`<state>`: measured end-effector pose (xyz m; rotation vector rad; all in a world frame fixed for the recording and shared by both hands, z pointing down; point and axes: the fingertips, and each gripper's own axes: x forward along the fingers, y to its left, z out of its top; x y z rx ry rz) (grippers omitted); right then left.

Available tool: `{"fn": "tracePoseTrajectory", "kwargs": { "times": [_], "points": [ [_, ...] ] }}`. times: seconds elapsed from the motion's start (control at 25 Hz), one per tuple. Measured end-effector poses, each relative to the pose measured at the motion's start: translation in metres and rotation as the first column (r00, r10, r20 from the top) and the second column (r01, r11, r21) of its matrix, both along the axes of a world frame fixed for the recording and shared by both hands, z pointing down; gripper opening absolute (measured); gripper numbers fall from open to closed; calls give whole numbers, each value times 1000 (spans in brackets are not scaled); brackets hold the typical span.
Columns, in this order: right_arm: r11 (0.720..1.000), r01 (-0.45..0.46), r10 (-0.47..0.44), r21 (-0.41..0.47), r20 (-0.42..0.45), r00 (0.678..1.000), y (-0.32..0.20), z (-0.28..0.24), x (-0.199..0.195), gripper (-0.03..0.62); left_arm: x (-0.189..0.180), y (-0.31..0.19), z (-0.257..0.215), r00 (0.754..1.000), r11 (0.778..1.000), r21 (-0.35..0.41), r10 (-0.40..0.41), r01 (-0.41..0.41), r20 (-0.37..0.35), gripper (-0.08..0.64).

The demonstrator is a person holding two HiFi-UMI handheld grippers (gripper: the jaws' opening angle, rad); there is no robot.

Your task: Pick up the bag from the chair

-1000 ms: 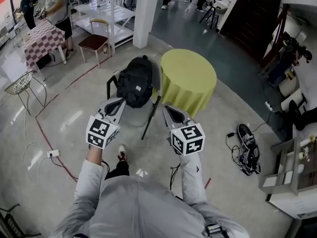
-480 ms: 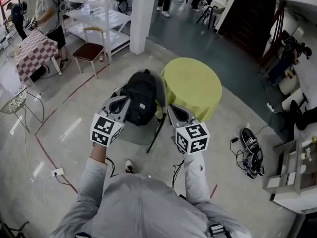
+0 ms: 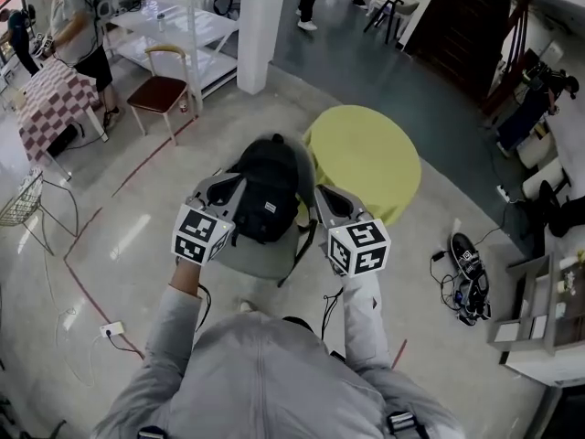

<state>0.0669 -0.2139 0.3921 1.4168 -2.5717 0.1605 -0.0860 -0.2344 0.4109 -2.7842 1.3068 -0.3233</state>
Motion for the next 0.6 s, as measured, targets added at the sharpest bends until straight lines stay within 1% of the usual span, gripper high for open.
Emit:
{"fn": "tracePoseTrajectory", "kwargs": {
  "times": [0.16, 0.28, 0.44, 0.48, 0.52, 0.56, 0.6],
  "points": [
    [999, -3, 3, -32, 2, 1000, -23, 13, -4, 11, -7, -24, 17, 1000, 999, -42, -7, 7, 1, 6],
    [998, -3, 3, -67, 0, 1000, -42, 26, -4, 12, -10, -40, 35, 1000, 996, -86, -12, 14, 17, 8],
    [992, 23, -24, -122, -5, 1000, -70, 47, -3, 12, -11, -59, 61, 999, 989, -146, -9, 15, 44, 58],
    [989, 40, -42, -143, -7, 999, -77, 53, -3, 22, -10, -64, 68, 998, 987, -160, -5, 14, 56, 72],
    [984, 62, -65, -166, -12, 998, -84, 60, -4, 89, -9, -69, 76, 998, 985, -174, -1, 13, 66, 82],
    [978, 85, -91, -189, -21, 996, -91, 68, -5, 127, -8, -74, 83, 997, 982, -189, 1, 13, 75, 90],
    [972, 104, -114, -209, -34, 993, -98, 77, -6, 139, -7, -79, 90, 997, 978, -206, 3, 15, 83, 99]
  ]
}}
